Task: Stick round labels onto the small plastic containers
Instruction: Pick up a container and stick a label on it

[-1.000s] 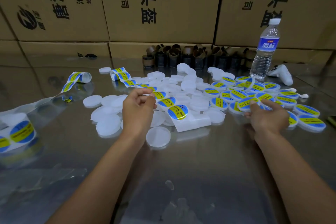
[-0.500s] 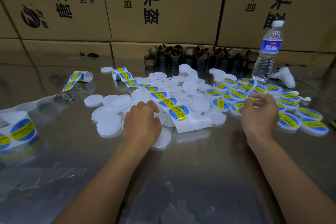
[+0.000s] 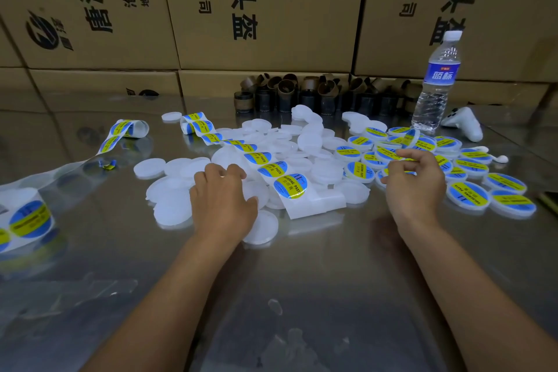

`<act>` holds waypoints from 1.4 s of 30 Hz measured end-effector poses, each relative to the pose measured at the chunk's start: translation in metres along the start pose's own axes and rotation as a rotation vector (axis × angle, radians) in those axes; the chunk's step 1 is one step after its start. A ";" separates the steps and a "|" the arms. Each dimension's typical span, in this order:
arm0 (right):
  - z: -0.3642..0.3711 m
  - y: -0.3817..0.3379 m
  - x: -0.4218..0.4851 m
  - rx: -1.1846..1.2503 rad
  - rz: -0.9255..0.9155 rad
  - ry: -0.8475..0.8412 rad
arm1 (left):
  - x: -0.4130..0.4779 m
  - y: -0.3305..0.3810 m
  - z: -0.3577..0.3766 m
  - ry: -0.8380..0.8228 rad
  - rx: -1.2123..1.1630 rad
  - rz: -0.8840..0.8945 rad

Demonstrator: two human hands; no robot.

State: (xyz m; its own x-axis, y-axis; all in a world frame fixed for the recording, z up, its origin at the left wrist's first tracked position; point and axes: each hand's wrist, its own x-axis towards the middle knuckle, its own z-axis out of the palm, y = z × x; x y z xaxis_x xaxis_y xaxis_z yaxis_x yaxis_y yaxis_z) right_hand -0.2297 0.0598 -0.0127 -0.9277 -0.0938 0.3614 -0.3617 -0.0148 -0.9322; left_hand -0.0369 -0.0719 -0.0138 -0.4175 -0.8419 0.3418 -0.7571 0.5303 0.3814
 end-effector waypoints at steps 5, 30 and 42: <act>0.000 0.000 -0.001 0.012 0.005 -0.008 | 0.001 -0.001 0.000 0.005 -0.063 -0.020; 0.020 -0.037 -0.070 0.168 -0.278 -0.534 | -0.005 0.029 -0.014 -0.674 -1.567 -0.039; 0.020 -0.036 -0.067 0.110 -0.276 -0.494 | -0.010 0.031 -0.014 -0.074 -1.235 0.203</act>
State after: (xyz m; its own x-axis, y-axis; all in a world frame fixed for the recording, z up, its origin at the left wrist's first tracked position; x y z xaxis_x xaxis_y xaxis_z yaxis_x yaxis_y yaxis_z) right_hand -0.1531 0.0470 -0.0034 -0.6375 -0.5252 0.5637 -0.5474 -0.2060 -0.8111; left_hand -0.0486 -0.0457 0.0069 -0.5290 -0.7163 0.4550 0.2831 0.3565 0.8904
